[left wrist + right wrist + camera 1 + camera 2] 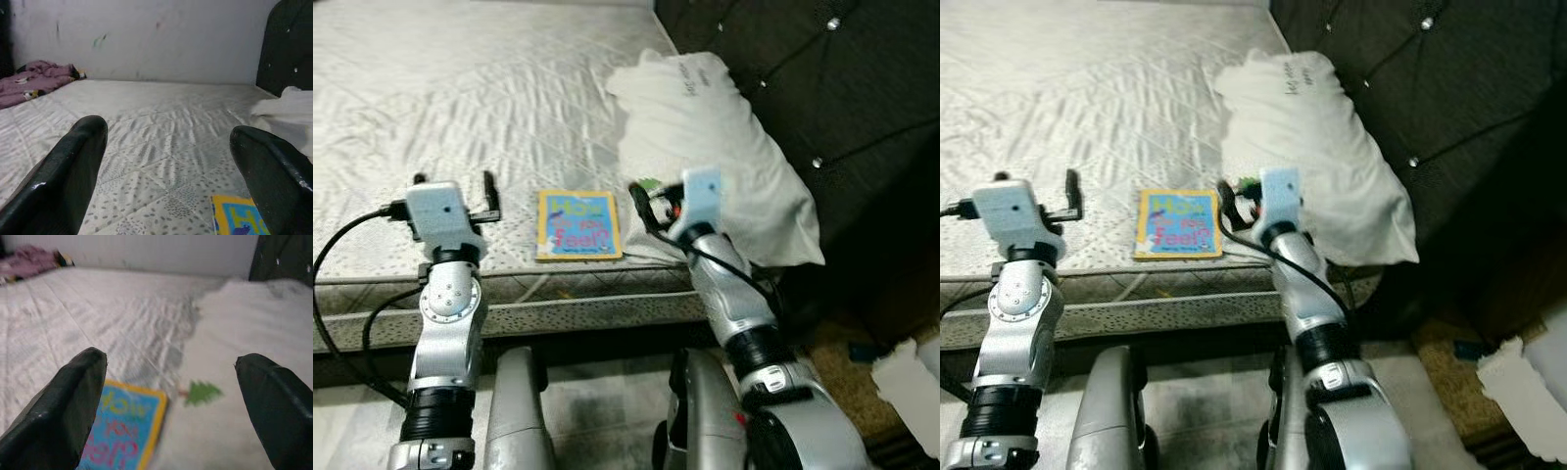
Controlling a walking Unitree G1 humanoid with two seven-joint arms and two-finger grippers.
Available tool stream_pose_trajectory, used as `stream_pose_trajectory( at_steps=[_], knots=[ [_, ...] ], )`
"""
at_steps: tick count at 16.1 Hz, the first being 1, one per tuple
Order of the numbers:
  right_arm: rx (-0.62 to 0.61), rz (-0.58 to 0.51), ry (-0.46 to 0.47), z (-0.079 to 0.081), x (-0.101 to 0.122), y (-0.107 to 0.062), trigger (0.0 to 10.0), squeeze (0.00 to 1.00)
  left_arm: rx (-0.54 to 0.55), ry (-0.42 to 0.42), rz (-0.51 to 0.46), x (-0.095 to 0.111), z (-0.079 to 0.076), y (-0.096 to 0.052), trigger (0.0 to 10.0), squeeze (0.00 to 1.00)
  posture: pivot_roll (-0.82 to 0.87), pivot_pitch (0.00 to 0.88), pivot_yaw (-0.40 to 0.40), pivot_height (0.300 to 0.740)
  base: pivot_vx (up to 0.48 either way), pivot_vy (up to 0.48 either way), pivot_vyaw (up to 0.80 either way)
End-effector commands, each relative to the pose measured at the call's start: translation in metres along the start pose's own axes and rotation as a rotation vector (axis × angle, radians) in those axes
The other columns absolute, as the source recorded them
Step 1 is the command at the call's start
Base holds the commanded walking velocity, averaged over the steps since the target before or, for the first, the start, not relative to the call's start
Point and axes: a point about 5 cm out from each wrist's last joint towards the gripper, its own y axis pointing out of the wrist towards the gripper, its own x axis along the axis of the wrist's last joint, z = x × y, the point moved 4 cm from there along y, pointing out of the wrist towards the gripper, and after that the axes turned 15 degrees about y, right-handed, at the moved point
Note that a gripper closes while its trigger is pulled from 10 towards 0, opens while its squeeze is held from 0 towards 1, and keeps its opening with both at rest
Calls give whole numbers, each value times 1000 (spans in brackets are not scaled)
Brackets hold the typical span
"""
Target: Clean up the room
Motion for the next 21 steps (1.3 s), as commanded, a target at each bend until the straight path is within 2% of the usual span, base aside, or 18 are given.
stream_pose_trajectory(
  at_steps=[1,3,6,9,12,17,19,21],
  knots=[
    [-12,-43,19,-1,9,4,10000,0,-6,-5,10,2,-3,-2,10000,0,165,0,-50,536,0,0,0],
    [1,-73,24,7,16,11,10000,0,-4,17,1,9,-3,1,10000,0,166,0,-56,560,0,0,0],
    [27,-89,2,11,20,14,10000,0,1,-16,12,7,-2,-1,10000,0,161,0,-67,589,0,0,0],
    [14,-88,7,8,15,13,10000,0,-5,-55,35,-2,-1,-7,10000,0,163,0,-66,628,0,0,0],
    [-34,-66,-5,-8,6,7,10000,0,-10,-117,37,1,-2,-7,10000,0,165,0,-72,672,0,0,0],
    [-51,-72,-25,-15,8,6,10000,0,-15,-93,19,12,-6,1,10000,0,158,0,-83,721,0,0,0],
    [-70,-99,-13,-17,14,7,10000,0,-35,-67,49,2,-13,0,10000,0,139,0,-62,740,0,0,0],
    [-88,-128,3,-17,20,8,10000,0,-70,-38,83,-2,-21,3,10000,0,125,0,-40,740,0,0,0]
  ],
)
